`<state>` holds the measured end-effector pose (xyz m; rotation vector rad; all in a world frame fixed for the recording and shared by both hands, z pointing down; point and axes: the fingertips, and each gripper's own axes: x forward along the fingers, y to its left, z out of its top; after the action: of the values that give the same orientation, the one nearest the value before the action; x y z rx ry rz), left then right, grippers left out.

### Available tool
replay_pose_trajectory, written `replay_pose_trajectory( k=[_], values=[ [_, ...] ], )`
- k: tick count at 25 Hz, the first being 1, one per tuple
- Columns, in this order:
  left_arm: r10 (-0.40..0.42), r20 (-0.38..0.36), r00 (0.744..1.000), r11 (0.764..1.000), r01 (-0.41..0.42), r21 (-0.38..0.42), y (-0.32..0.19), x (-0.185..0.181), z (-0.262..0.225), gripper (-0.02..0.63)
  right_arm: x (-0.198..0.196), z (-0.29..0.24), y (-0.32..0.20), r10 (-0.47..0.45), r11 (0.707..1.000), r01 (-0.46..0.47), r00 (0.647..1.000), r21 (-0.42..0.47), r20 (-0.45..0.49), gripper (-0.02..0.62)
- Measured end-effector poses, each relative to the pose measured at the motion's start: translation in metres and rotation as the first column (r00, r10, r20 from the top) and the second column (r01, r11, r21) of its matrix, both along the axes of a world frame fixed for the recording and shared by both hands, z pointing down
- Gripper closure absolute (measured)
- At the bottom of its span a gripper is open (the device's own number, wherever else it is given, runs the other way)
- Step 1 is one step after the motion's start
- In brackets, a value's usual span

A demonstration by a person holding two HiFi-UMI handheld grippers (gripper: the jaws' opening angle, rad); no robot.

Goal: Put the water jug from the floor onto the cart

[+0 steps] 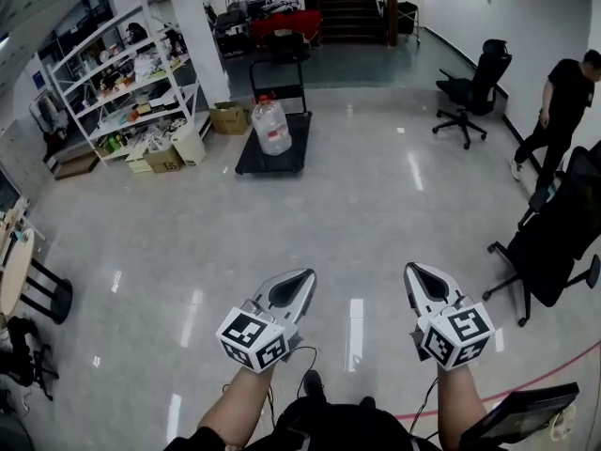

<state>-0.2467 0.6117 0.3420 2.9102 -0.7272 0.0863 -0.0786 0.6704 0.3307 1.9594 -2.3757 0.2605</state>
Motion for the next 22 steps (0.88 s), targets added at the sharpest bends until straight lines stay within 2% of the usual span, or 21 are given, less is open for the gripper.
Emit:
replay_pose_trajectory(
  k=[5,12,17,22],
  values=[
    [-0.003,-0.001,1.0,1.0,0.003,0.014,0.048,0.031,-0.008,0.604,0.031,0.007,0.046,0.008,1.0,-0.008,1.0,-0.019,0.0,0.592],
    [0.024,0.021,0.999,0.999,-0.025,0.03,0.084,0.028,-0.011,0.604,0.031,0.009,0.078,0.037,0.999,-0.037,0.999,-0.014,0.006,0.592],
    [0.037,0.027,0.999,0.999,-0.038,0.039,0.086,0.016,-0.014,0.604,0.014,0.007,0.079,0.041,0.999,-0.041,0.999,-0.015,0.006,0.592],
    [0.043,-0.004,0.999,0.998,-0.043,0.043,0.086,0.003,-0.015,0.604,-0.004,0.003,0.079,0.034,0.999,-0.034,0.999,-0.012,-0.023,0.592]
  ],
)
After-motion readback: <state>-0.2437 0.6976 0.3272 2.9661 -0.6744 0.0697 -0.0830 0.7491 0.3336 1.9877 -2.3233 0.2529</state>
